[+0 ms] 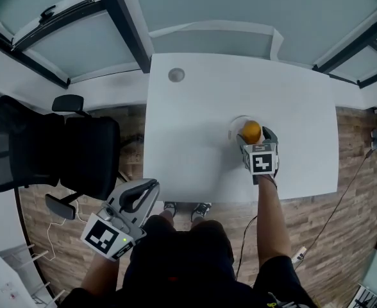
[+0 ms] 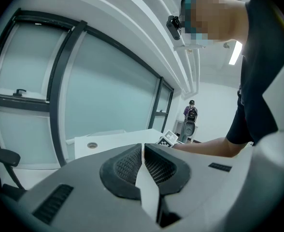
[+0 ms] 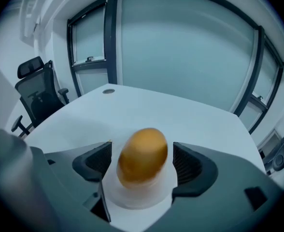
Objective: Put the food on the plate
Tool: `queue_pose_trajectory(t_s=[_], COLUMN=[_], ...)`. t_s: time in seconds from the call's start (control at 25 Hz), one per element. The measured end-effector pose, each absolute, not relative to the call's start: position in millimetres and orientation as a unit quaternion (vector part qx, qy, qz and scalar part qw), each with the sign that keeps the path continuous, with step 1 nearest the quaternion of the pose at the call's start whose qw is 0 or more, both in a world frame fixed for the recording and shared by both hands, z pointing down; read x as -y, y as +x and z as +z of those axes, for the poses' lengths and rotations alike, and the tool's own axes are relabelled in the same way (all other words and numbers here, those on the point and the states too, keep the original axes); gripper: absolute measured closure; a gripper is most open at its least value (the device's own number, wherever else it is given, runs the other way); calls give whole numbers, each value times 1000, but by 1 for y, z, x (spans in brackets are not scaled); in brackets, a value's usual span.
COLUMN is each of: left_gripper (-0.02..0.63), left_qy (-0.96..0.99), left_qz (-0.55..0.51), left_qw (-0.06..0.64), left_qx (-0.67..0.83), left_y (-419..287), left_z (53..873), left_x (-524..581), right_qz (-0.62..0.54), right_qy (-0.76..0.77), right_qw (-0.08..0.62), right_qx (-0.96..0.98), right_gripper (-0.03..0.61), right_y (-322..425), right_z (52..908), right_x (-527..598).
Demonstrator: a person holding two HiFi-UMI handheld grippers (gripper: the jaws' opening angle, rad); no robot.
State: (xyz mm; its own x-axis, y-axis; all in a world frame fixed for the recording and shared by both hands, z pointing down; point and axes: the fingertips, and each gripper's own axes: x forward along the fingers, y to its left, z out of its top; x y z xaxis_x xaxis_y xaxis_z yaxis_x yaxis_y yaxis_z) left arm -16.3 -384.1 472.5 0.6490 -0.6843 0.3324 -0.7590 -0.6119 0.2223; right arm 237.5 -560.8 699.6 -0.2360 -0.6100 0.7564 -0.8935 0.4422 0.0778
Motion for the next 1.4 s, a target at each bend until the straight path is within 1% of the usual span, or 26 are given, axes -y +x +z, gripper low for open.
queue_pose_trajectory(t_s=[0.16, 0.36, 0.4, 0.44, 0.48, 0.52, 0.6, 0.72, 0.84, 1.04, 1.2, 1.32, 1.4], left_gripper=[578, 578, 578, 578, 578, 578, 578, 578, 578, 578, 578, 578, 578], left_qy=[899, 919, 923, 927, 932, 936, 944, 954, 961, 968, 970, 970, 971], left_qz=[101, 91, 87, 82, 77, 72, 61, 45, 26, 0, -12, -17, -22], left_qw=[165, 144, 139, 131, 122, 114, 101, 82, 63, 38, 15, 3, 1], left_qx=[392, 356, 349, 341, 333, 325, 309, 286, 268, 248, 242, 241, 239], left_y=[-13, 3, 6, 10, 13, 17, 26, 37, 46, 52, 51, 48, 47], left_z=[463, 442, 437, 431, 425, 419, 407, 389, 371, 345, 326, 317, 314], left_x=[380, 371, 371, 372, 373, 374, 374, 375, 374, 366, 363, 363, 361], right_qz=[193, 174, 162, 145, 128, 113, 91, 53, 9, -40, -75, -84, -80], right_qy=[525, 556, 562, 572, 581, 588, 593, 600, 606, 601, 593, 578, 572], right_qw=[296, 136, 112, 95, 83, 73, 51, 32, 29, 38, 25, 11, 17], right_qx=[774, 802, 803, 802, 799, 798, 799, 797, 795, 797, 801, 812, 816], right_gripper=[201, 206, 226, 320, 427, 469, 506, 531, 541, 547, 548, 548, 548], right_y=[243, 250, 252, 255, 258, 260, 260, 256, 250, 242, 232, 220, 215], right_z=[649, 550, 531, 513, 496, 480, 452, 415, 386, 344, 307, 290, 286], right_x=[544, 501, 491, 481, 470, 461, 442, 417, 395, 364, 346, 333, 325])
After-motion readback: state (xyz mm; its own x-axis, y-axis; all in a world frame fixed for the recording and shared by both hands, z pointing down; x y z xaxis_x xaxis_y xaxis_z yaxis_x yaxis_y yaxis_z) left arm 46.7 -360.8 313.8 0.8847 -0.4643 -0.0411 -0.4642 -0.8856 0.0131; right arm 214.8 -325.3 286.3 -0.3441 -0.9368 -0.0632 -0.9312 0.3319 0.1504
